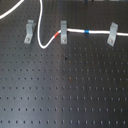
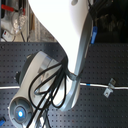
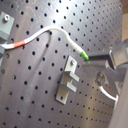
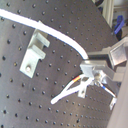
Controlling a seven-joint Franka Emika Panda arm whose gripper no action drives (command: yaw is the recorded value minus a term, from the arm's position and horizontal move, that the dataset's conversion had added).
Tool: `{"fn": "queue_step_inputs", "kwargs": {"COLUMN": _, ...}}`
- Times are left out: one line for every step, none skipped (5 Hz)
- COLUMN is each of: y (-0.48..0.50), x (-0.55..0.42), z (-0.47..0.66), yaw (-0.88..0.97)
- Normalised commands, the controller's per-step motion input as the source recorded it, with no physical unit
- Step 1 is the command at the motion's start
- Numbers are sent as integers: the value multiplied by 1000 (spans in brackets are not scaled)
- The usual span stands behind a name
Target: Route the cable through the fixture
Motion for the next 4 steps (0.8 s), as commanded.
{"fn": "queue_step_inputs", "kwargs": {"y": 0, "x": 0, "z": 11, "yaw": 0}}
{"fn": "queue_step_inputs", "kwargs": {"y": -26, "x": -15, "z": 201, "yaw": -220}}
{"fn": "queue_step_inputs", "kwargs": {"y": -1, "x": -1, "z": 94, "yaw": -123}}
{"fn": "queue_step_inputs", "kwargs": {"y": -65, "x": -124, "z": 268, "yaw": -446}}
